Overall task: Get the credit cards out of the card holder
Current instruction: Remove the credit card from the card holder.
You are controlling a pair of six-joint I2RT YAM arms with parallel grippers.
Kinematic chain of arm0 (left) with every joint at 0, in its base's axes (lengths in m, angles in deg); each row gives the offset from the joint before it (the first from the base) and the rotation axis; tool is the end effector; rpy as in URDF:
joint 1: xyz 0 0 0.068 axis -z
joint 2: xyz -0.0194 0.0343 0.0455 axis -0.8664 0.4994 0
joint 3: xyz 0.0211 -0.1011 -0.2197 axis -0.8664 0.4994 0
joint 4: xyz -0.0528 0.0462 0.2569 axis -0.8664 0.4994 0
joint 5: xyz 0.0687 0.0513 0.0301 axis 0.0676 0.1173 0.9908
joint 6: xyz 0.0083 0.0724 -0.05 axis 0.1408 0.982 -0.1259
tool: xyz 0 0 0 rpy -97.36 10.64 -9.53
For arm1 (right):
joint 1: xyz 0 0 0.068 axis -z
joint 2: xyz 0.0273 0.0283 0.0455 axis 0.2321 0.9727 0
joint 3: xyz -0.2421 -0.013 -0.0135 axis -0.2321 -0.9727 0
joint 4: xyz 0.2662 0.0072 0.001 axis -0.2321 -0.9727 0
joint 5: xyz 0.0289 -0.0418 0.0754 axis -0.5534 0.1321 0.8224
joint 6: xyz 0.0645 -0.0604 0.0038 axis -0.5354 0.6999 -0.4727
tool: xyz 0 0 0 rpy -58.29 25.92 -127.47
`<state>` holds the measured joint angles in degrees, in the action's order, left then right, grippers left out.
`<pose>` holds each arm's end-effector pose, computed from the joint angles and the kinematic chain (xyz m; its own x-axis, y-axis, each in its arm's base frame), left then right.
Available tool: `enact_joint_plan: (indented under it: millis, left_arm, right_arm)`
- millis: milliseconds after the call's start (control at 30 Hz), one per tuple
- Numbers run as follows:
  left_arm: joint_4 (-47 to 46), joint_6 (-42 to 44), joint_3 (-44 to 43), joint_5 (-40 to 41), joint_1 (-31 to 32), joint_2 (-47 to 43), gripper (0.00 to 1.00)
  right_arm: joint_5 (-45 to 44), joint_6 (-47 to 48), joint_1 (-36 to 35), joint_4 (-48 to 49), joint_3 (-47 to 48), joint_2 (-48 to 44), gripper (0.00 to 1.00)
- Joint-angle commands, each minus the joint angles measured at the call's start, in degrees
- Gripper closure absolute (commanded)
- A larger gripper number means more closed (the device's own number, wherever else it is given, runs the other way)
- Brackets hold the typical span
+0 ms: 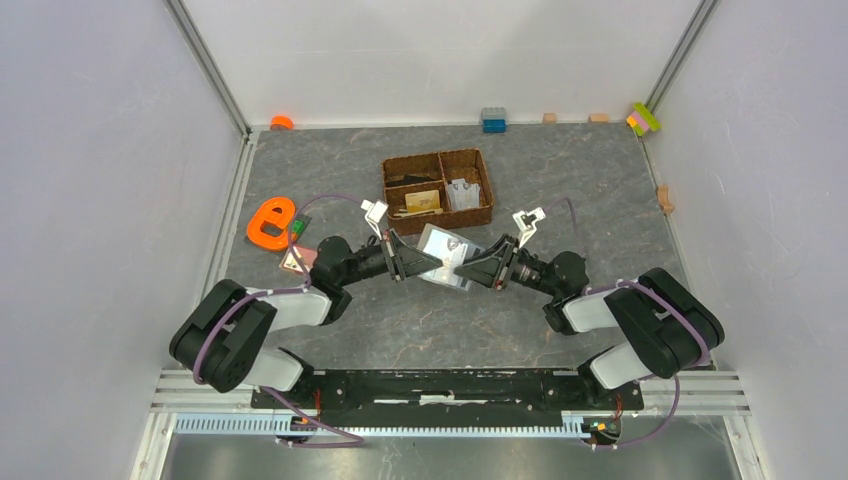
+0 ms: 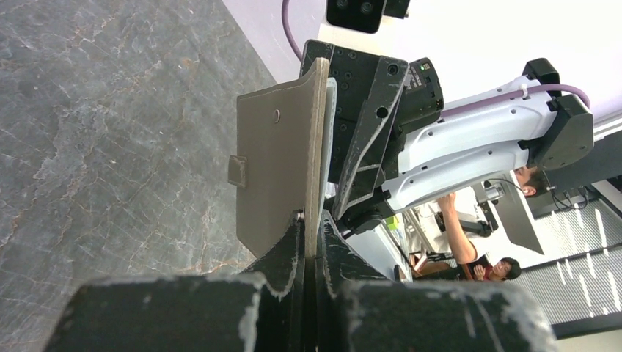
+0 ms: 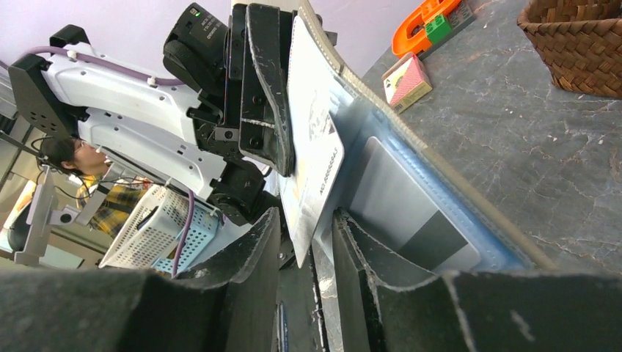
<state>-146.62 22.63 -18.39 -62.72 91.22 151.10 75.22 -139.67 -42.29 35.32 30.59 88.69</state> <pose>0.2242 -0.1959 0.1730 -0.7719 -0.2919 -0.5648 0.5602 0.1077 -0.8213 0.2098 0.1748 0.1551 -0.6960 0.3454 -0.6295 -0.6410 0.0960 0.7615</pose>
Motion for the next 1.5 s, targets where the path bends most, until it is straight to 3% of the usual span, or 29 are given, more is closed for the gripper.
enact_joint_plan:
  millis: [0,133,267,467,633,733,1167,1467]
  left_arm:
    - [-3.9,-0.7,-0.5,-1.6,1.2,-0.4,0.98]
    - [-4.0,-0.7,-0.9,-1.7,1.7,-0.1,0.98]
    - [-3.5,-0.7,-1.2,-1.9,1.9,0.1,0.98]
    - [-1.6,0.0,-1.4,-1.8,1.9,-0.8,0.97]
    - [4.6,2.8,-0.4,1.4,0.8,-4.2,0.86]
    - [7.4,4.1,0.7,3.8,-0.7,-7.5,0.85]
    - [23.8,12.0,3.8,15.1,-2.9,-24.3,0.89]
    - [31.6,14.6,2.9,19.6,-3.0,-27.5,0.94]
  right_arm:
    - [0.3,-1.7,0.9,8.1,-1.1,-0.6,0.66]
    - [0.3,-1.5,1.0,7.7,-1.0,-0.4,0.77]
    - [0.6,-2.1,1.0,8.4,-0.7,0.6,0.8]
    - [1.0,-1.9,1.1,8.6,-0.4,1.0,1.0]
    - [0.4,0.4,1.3,4.5,-0.5,0.0,1.0]
    - [-0.3,2.3,1.6,0.2,-0.2,-0.2,1.0]
    - [-0.6,2.9,3.0,-1.3,-0.5,0.1,1.0]
    - [-1.7,6.8,3.4,-8.1,0.2,-1.9,1.0]
